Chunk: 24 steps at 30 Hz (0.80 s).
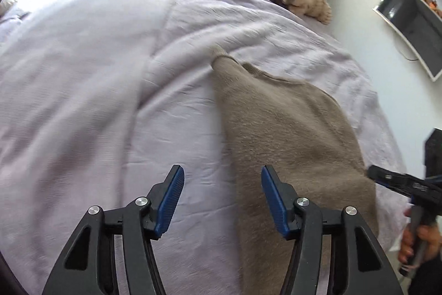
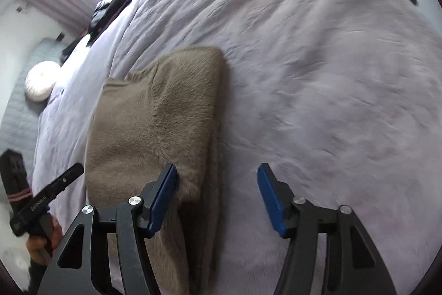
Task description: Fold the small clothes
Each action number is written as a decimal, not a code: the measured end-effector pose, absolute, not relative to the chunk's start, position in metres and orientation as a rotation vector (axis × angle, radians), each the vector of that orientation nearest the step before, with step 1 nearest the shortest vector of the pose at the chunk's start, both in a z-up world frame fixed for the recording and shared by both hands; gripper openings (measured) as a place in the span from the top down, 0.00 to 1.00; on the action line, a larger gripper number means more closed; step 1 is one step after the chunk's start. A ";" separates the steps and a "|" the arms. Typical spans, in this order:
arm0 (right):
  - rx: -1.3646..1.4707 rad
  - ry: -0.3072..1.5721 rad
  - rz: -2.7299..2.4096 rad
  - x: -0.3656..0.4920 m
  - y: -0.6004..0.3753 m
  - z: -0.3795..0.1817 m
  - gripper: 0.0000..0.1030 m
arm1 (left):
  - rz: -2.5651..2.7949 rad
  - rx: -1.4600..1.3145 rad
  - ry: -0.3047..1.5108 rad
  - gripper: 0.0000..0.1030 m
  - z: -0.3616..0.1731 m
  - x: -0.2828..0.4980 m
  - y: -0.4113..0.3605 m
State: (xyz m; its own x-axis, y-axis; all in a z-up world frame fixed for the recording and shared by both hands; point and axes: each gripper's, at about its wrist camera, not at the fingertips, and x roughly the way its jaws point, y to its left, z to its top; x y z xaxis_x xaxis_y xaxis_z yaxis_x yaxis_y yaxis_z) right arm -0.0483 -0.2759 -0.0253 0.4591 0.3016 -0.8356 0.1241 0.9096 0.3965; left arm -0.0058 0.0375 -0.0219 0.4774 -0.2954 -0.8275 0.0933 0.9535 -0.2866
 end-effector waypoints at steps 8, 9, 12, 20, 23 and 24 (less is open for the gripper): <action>0.341 1.094 0.098 -0.060 -0.241 0.003 0.21 | -0.157 -0.115 1.006 0.10 -0.004 -0.028 0.023; 0.330 1.094 0.090 -0.061 -0.239 0.006 0.17 | -0.145 -0.109 1.002 0.03 -0.002 -0.032 0.023; 0.268 1.082 0.051 -0.069 -0.231 0.011 0.00 | -0.101 -0.067 0.990 0.00 0.001 -0.036 0.016; 0.203 1.056 -0.003 -0.082 -0.222 0.024 0.00 | -0.049 -0.076 1.000 0.00 0.003 -0.047 0.012; 0.190 1.058 -0.015 -0.085 -0.219 0.024 0.00 | -0.049 -0.081 1.007 0.00 0.003 -0.050 0.011; 0.185 1.059 -0.021 -0.086 -0.219 0.024 0.00 | -0.049 -0.088 1.008 0.00 0.003 -0.051 0.011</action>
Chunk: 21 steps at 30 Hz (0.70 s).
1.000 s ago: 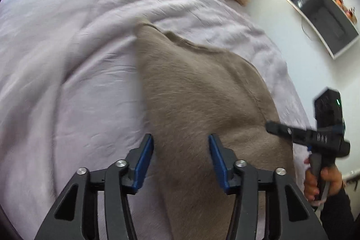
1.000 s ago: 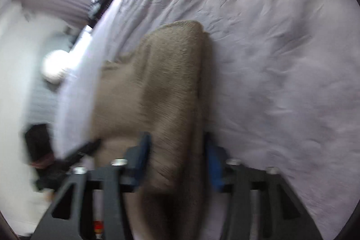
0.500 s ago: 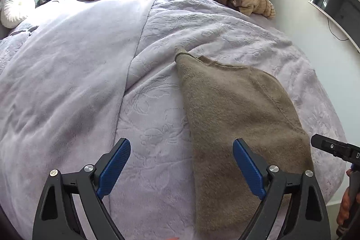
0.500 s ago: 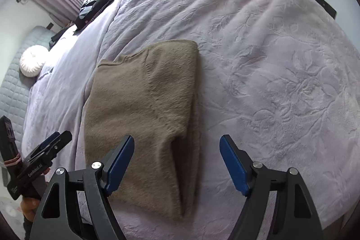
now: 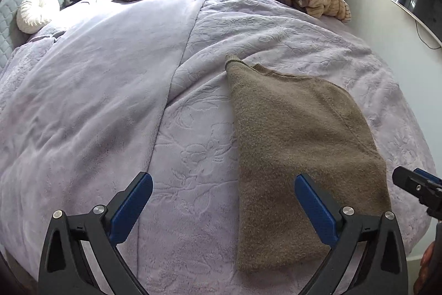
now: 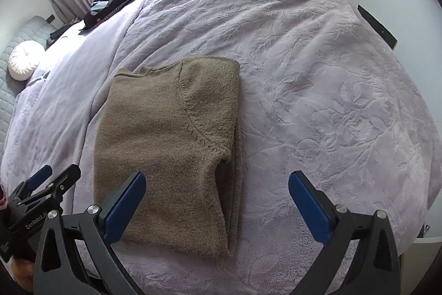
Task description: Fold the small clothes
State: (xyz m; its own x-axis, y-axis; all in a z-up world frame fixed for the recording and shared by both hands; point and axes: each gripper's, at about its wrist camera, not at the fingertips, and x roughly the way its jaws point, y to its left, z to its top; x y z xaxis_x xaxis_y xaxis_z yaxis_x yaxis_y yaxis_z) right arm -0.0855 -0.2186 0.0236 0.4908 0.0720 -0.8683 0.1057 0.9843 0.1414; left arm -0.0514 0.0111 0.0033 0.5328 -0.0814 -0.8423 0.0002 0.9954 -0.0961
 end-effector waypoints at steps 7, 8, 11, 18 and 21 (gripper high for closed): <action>0.156 1.063 -0.045 -0.091 -0.215 0.023 0.00 | -0.042 -0.071 1.001 0.00 0.007 -0.058 0.010; 0.148 1.062 -0.048 -0.092 -0.214 0.023 0.00 | -0.040 -0.066 0.997 0.00 0.008 -0.060 0.010; 0.130 1.060 -0.059 -0.094 -0.211 0.024 0.00 | -0.039 -0.065 0.993 0.00 0.011 -0.062 0.010; 0.089 1.037 -0.079 -0.101 -0.207 0.030 0.00 | -0.042 -0.027 0.973 0.00 0.020 -0.068 0.004; 0.076 1.029 -0.080 -0.104 -0.205 0.033 0.00 | -0.041 -0.013 0.955 0.00 0.024 -0.071 0.001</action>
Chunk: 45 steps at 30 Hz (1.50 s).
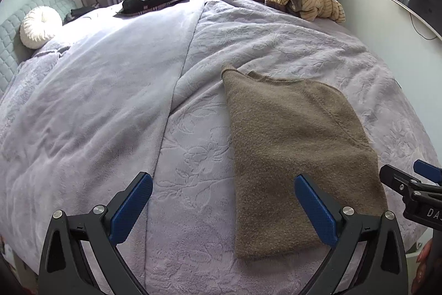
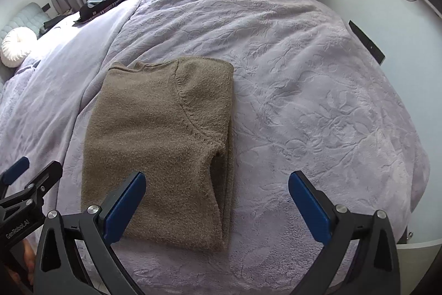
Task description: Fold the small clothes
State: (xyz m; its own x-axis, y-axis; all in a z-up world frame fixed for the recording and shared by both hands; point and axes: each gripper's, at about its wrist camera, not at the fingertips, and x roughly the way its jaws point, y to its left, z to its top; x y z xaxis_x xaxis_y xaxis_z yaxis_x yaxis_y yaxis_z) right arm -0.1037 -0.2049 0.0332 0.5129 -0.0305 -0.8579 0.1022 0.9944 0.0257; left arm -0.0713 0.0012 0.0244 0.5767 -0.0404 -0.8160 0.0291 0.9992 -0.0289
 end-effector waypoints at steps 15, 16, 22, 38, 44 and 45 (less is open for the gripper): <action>0.082 1.029 -0.077 -0.108 -0.205 0.038 0.00 | -0.043 0.011 0.962 0.00 0.027 -0.076 -0.014; 0.083 1.028 -0.077 -0.108 -0.205 0.038 0.00 | -0.043 0.014 0.961 0.00 0.028 -0.076 -0.015; 0.081 1.026 -0.076 -0.108 -0.207 0.039 0.00 | -0.047 0.017 0.955 0.00 0.030 -0.078 -0.019; 0.081 1.027 -0.071 -0.111 -0.203 0.041 0.00 | -0.049 -0.013 0.964 0.00 0.027 -0.077 -0.017; 0.079 1.034 -0.069 -0.110 -0.202 0.038 0.00 | -0.071 -0.029 0.953 0.00 0.027 -0.079 -0.016; 0.080 1.035 -0.069 -0.110 -0.202 0.037 0.00 | -0.074 -0.026 0.952 0.00 0.027 -0.079 -0.016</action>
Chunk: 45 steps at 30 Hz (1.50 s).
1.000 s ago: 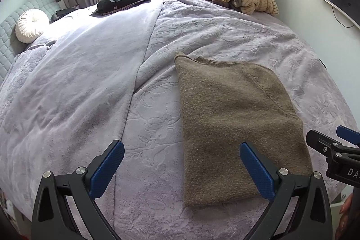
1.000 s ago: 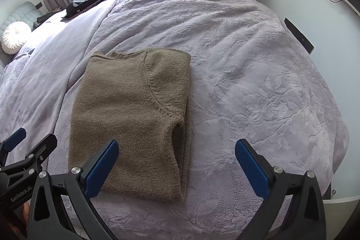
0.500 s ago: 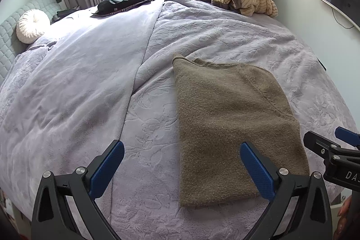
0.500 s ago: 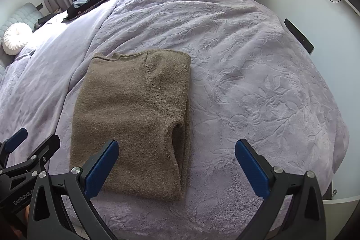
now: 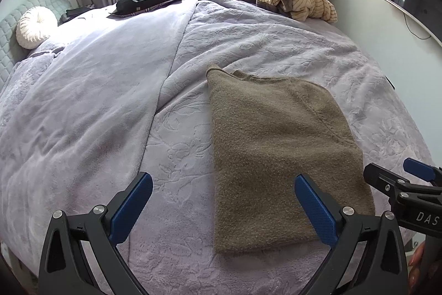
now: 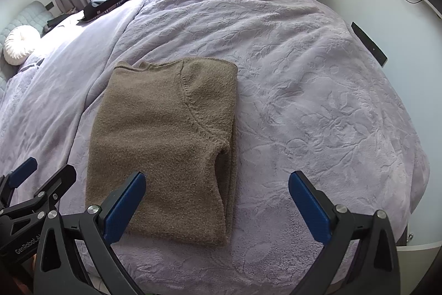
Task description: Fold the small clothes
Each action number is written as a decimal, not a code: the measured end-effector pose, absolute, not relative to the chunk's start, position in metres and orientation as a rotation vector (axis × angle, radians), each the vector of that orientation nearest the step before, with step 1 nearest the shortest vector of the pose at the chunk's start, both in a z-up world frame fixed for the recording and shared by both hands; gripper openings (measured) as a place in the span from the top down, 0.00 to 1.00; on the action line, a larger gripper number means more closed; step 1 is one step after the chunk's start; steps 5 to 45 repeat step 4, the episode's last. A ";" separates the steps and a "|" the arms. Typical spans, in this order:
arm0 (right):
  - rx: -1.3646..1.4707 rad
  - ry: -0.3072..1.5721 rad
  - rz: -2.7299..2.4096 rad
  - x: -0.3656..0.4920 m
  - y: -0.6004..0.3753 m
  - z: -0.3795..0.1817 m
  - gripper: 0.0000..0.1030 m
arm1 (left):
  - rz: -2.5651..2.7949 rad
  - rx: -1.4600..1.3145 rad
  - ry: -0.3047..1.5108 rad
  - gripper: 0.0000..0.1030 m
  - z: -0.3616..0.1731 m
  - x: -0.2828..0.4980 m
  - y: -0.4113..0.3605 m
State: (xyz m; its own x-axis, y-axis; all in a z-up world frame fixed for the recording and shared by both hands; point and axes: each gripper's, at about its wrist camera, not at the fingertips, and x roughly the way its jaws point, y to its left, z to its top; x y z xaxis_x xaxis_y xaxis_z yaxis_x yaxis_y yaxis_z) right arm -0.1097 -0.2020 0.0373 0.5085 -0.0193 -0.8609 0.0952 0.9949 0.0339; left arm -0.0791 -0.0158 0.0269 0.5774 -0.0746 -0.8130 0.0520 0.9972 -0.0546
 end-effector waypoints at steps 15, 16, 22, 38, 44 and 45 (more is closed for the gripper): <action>0.080 1.038 -0.069 -0.109 -0.202 0.036 0.00 | -0.071 -0.025 0.955 0.00 0.027 -0.080 -0.016; 0.080 1.038 -0.069 -0.109 -0.202 0.036 0.00 | -0.071 -0.025 0.955 0.00 0.027 -0.080 -0.016; 0.080 1.038 -0.069 -0.109 -0.202 0.036 0.00 | -0.071 -0.025 0.955 0.00 0.027 -0.080 -0.016; 0.080 1.038 -0.069 -0.109 -0.202 0.036 0.00 | -0.071 -0.025 0.955 0.00 0.027 -0.080 -0.016; 0.080 1.038 -0.069 -0.109 -0.202 0.036 0.00 | -0.071 -0.025 0.955 0.00 0.027 -0.080 -0.016; 0.080 1.038 -0.069 -0.109 -0.202 0.036 0.00 | -0.071 -0.025 0.955 0.00 0.027 -0.080 -0.016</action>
